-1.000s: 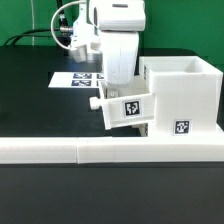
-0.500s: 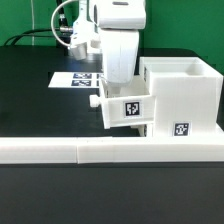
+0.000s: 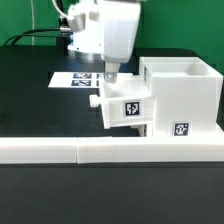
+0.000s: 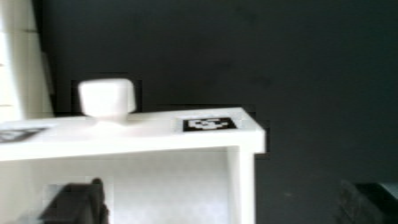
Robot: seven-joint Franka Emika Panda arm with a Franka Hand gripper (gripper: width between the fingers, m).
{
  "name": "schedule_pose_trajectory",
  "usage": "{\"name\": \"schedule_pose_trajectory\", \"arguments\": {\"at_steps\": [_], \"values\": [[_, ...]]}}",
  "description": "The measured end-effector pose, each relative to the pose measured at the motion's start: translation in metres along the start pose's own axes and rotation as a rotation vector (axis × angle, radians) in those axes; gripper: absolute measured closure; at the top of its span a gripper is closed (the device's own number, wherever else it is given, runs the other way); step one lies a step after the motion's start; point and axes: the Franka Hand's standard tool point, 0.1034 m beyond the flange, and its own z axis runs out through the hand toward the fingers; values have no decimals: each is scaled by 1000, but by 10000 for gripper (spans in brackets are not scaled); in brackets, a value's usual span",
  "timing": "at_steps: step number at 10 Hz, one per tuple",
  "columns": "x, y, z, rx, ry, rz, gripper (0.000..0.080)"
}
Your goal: Assemble drawer
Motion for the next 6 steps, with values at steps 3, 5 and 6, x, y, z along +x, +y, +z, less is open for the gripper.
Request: {"name": "schedule_pose_trajectory", "arguments": {"at_steps": [3,5,6], "values": [[-42,-5,-8,13,5,-76,151],[-38,-5,-7,14,3,-53,151],[-39,-6,-6,16,4,-50,151]]}}
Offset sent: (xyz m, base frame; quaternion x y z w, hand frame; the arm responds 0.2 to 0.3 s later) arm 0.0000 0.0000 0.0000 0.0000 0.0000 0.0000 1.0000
